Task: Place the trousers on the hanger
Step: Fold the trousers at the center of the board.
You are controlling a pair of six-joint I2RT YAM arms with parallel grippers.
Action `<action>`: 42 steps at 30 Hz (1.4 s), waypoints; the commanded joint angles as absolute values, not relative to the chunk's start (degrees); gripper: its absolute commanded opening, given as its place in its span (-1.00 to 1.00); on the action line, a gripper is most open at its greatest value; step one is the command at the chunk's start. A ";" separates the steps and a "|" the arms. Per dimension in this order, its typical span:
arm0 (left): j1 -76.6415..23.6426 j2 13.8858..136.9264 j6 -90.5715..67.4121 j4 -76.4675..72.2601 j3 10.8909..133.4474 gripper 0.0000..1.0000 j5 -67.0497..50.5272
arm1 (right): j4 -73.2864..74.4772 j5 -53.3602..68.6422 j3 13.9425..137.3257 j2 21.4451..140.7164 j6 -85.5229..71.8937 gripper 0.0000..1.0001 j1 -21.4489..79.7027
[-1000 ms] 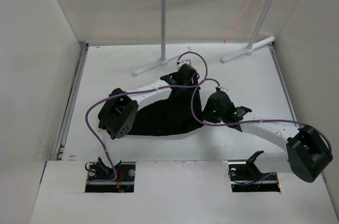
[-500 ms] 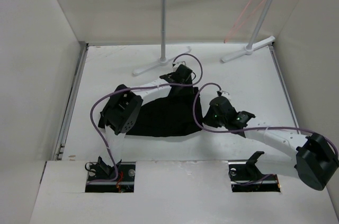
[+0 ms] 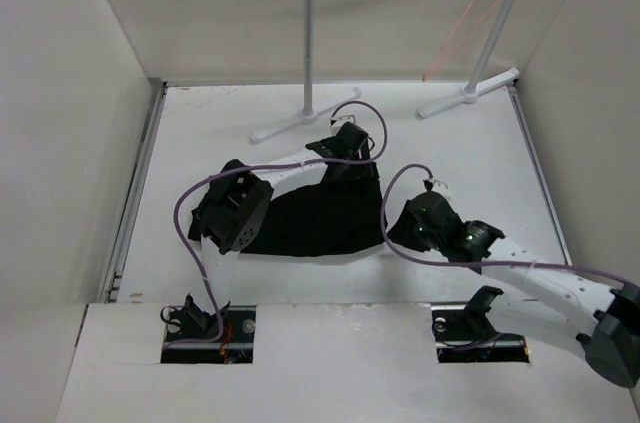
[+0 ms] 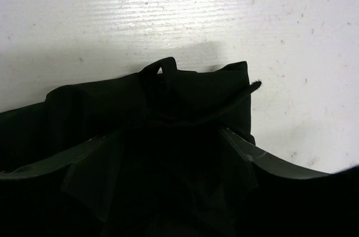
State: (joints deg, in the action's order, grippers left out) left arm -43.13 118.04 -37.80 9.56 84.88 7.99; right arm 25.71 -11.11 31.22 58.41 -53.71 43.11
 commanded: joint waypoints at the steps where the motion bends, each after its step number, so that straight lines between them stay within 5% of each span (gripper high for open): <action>1: -43.90 110.32 -38.14 9.40 84.21 0.32 8.26 | 26.56 -12.05 36.73 51.78 -52.56 -0.20 43.55; 4: -44.34 105.83 -38.14 9.32 82.10 0.45 8.17 | 16.21 -5.48 36.83 52.98 -51.68 -0.65 40.49; 6: -44.51 103.28 -38.14 9.40 81.22 0.51 7.48 | 7.52 0.50 36.65 57.72 -51.85 -0.78 38.02; 13: -42.94 95.55 -39.46 8.79 76.12 0.55 6.50 | -10.01 5.27 38.15 74.43 -56.68 -0.80 35.64; 21: -39.60 84.30 -43.24 8.26 61.19 0.53 6.68 | -17.74 -1.14 24.27 78.56 -62.40 -0.76 39.94; 26: -36.70 76.48 -44.82 8.96 52.40 0.53 6.77 | -21.09 -1.58 23.29 84.02 -63.98 -0.57 40.65; 32: -32.22 65.85 -44.30 13.61 48.43 0.53 6.50 | -8.30 -2.19 28.55 70.61 -62.23 0.21 40.56; 38: -29.22 59.77 -41.93 17.05 47.11 0.43 6.68 | 15.26 -4.74 42.16 56.53 -53.28 0.40 37.94; 40: -29.22 59.94 -40.96 17.05 46.23 0.31 6.68 | 19.06 -4.05 48.74 55.99 -49.24 0.12 34.08; 42: -29.75 60.90 -40.78 16.53 45.44 0.12 6.94 | 20.91 -2.99 56.82 57.91 -44.58 -0.52 29.77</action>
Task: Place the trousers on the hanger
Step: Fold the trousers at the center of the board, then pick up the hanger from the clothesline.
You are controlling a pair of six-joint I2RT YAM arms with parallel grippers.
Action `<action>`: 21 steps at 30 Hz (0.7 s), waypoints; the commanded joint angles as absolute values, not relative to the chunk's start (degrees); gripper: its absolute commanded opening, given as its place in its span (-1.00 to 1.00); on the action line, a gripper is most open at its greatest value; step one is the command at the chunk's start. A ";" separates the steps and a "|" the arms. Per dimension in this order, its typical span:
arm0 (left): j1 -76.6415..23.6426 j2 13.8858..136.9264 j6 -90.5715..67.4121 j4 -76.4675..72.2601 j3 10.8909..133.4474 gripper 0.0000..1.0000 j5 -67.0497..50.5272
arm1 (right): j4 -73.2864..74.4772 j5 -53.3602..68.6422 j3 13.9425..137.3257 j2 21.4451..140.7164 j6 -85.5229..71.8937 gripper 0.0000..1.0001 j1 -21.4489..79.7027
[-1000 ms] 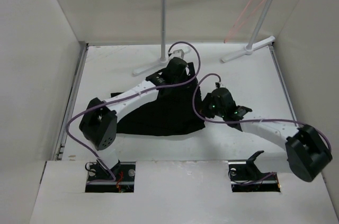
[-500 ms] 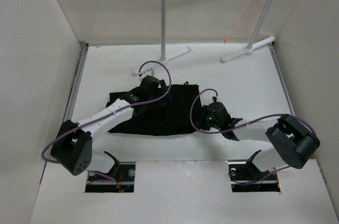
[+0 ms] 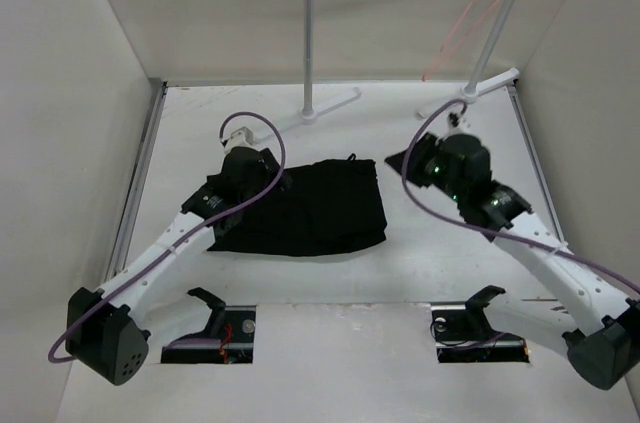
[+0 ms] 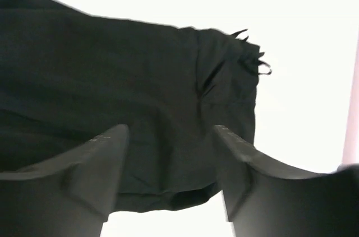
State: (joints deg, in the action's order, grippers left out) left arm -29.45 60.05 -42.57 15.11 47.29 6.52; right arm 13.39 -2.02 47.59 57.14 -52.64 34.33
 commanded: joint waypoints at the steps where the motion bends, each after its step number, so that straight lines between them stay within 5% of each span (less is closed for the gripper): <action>1: -29.75 61.34 -41.04 16.09 45.00 0.01 7.20 | 21.44 -2.38 61.39 59.57 -42.56 -0.72 27.23; 5: -30.28 63.54 -41.66 13.71 44.38 -0.37 7.21 | 22.33 -2.11 79.76 68.88 -37.10 -0.70 18.43; 10: -32.12 63.64 -41.31 13.27 44.65 -0.41 6.77 | 24.78 -1.76 101.65 85.31 -34.63 0.18 7.62; 12: -32.56 62.85 -41.48 13.45 43.86 -0.37 7.03 | 26.71 -0.79 108.51 91.38 -34.10 0.35 5.50; 21: -32.83 60.47 -42.10 15.12 41.75 -0.26 6.68 | 27.34 3.50 120.14 103.79 -34.36 0.27 2.59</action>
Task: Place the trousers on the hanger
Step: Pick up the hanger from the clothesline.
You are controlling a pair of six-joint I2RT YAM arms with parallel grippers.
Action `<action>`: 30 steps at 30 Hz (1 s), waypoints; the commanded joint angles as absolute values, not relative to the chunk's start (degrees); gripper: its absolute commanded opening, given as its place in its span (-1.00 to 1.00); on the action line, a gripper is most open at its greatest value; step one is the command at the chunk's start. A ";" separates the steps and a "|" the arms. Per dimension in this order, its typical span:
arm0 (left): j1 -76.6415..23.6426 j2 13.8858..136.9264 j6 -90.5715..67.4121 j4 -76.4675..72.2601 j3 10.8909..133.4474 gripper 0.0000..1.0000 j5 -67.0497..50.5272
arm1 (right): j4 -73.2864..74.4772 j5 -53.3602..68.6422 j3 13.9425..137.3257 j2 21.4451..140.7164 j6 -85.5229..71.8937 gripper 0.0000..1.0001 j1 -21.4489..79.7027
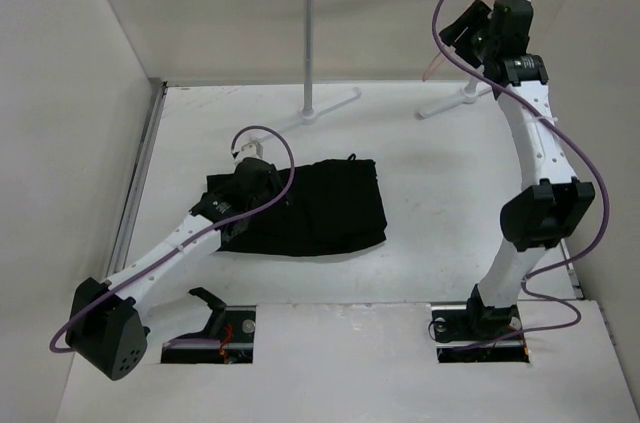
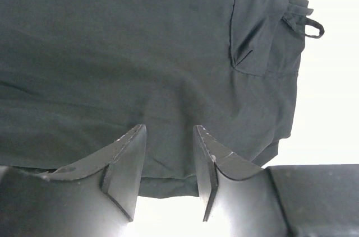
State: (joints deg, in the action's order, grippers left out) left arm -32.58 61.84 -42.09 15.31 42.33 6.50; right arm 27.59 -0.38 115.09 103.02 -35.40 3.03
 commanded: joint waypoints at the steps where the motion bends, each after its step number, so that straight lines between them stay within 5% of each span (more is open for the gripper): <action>1: -32.91 60.64 -42.19 15.12 41.75 -0.26 6.68 | 27.25 4.47 120.93 104.84 -34.71 0.26 2.33; 4: -33.44 61.26 -42.97 14.94 41.75 -0.25 6.68 | 26.20 6.32 121.82 106.78 -35.07 0.16 2.06; 14: -34.14 61.52 -44.21 14.59 41.40 -0.23 7.03 | 19.87 11.25 121.38 106.27 -37.79 -0.69 1.54; 23: -33.53 61.79 -43.86 14.33 43.15 -0.22 6.68 | 14.94 13.80 115.24 98.09 -37.79 -0.78 1.80; 30: -33.70 63.01 -42.89 14.94 50.61 -0.18 5.45 | 11.35 13.89 99.34 90.10 -37.79 -0.79 1.97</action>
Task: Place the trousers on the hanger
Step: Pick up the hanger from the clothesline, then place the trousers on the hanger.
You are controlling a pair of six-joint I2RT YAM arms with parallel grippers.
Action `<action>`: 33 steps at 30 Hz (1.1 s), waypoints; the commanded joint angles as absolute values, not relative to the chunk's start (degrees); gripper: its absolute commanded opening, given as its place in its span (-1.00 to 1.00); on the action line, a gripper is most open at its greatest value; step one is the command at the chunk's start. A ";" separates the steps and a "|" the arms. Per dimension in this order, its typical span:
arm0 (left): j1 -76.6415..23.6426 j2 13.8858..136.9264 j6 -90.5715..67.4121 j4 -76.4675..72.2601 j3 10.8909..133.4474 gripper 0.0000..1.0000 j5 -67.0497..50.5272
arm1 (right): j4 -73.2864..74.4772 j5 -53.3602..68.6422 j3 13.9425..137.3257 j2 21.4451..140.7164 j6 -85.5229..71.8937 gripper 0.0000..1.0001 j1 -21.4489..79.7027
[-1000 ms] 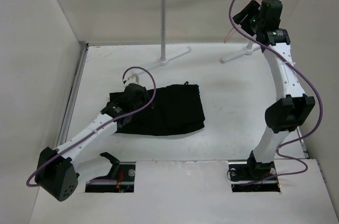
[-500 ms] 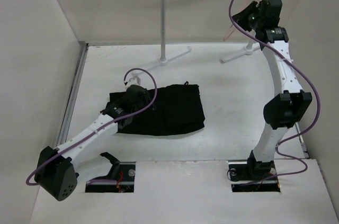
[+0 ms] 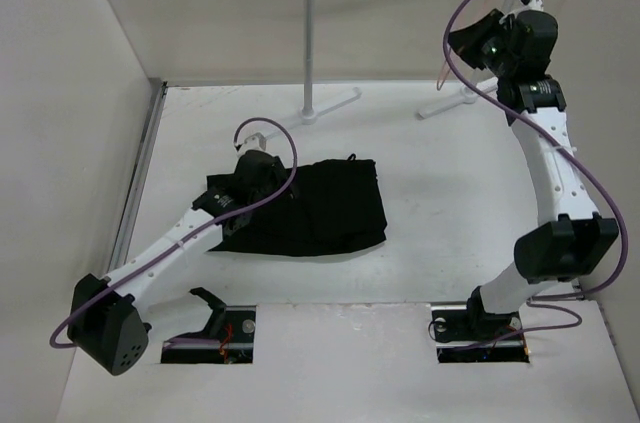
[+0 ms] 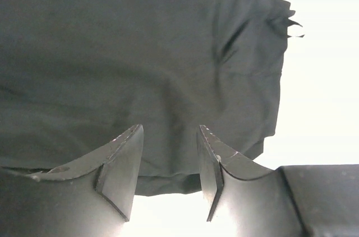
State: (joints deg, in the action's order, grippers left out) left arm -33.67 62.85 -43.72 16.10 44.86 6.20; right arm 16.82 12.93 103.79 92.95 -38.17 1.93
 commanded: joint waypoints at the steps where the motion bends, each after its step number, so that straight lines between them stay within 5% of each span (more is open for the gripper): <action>1: -33.62 63.45 -42.72 15.03 52.37 -0.18 4.93 | 10.47 14.06 96.97 88.96 -37.97 -0.79 2.24; 21: -48.55 97.98 -34.72 14.24 99.83 0.06 5.80 | 9.49 14.15 51.61 58.11 -38.14 -0.82 14.62; 33: -54.80 108.63 -34.10 13.10 105.56 0.04 10.46 | 15.11 10.20 38.94 45.09 -41.31 -0.82 23.77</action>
State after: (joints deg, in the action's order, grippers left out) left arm -54.57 110.10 -35.07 14.92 102.30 7.86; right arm 16.27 12.19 39.20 47.07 -40.45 22.24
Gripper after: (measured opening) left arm 0.524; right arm 0.110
